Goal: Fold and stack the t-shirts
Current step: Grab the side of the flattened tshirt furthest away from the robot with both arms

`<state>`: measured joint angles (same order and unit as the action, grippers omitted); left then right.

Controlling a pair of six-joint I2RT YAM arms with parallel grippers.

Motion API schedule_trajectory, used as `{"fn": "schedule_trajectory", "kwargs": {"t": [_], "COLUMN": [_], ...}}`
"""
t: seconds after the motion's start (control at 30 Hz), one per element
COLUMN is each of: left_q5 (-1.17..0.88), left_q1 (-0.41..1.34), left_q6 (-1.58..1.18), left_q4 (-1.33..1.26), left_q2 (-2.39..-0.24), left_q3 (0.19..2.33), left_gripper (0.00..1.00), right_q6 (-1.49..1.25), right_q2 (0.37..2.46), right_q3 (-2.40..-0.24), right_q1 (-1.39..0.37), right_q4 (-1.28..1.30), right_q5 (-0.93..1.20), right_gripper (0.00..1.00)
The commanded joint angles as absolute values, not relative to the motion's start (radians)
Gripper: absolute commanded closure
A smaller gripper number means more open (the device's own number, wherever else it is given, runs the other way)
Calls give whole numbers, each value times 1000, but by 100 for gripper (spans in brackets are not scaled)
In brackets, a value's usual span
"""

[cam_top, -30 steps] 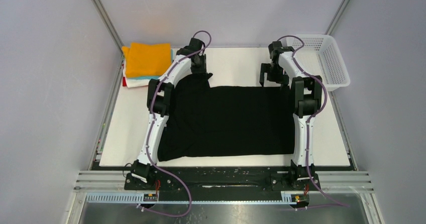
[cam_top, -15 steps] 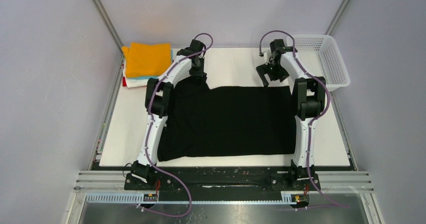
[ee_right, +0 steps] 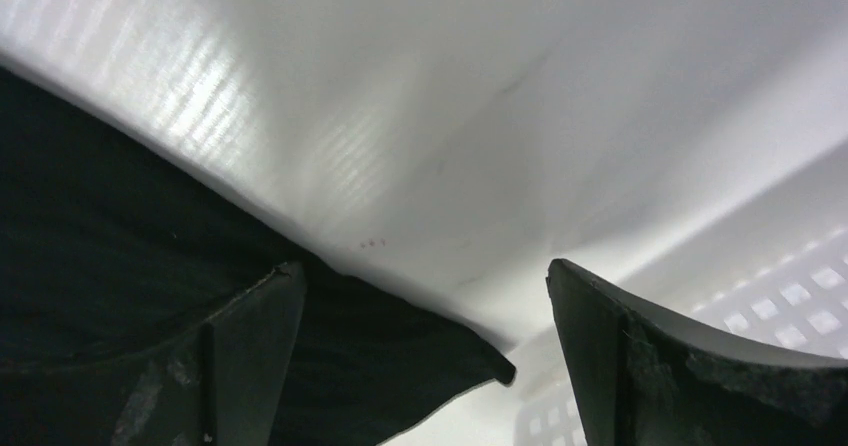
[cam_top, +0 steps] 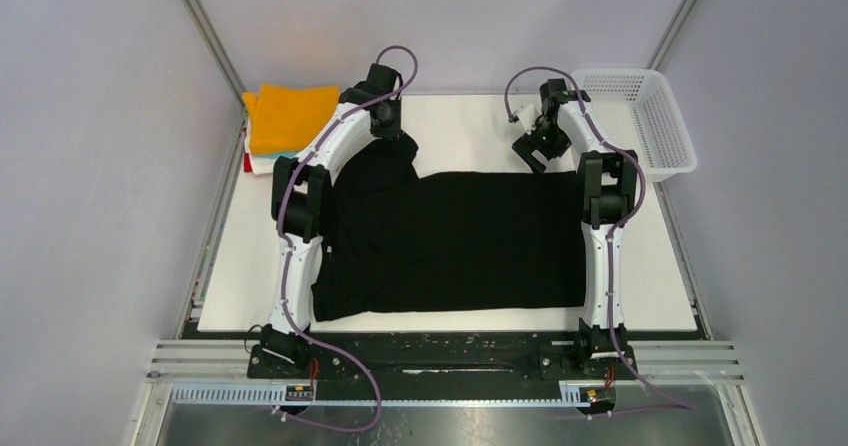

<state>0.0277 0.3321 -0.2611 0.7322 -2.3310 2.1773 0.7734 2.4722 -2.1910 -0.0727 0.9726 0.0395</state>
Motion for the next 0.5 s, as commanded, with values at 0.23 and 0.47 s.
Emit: {"fn": "schedule_trajectory", "kwargs": {"t": [0.23, 0.47], "left_q5": [-27, -22], "left_q1": [327, 328], "left_q6": [-261, -266], "left_q4": [647, 647], "left_q2": [-2229, -2224], "left_q3": [2078, 2053], "left_gripper": [100, 100], "right_q6": [893, 824], "right_q2": [2516, 2525], "right_q3": [-2247, -2333], "right_q1": [-63, -63], "right_q4": [1204, 1141], "right_q5": [41, 90], "right_gripper": [6, 11]}}
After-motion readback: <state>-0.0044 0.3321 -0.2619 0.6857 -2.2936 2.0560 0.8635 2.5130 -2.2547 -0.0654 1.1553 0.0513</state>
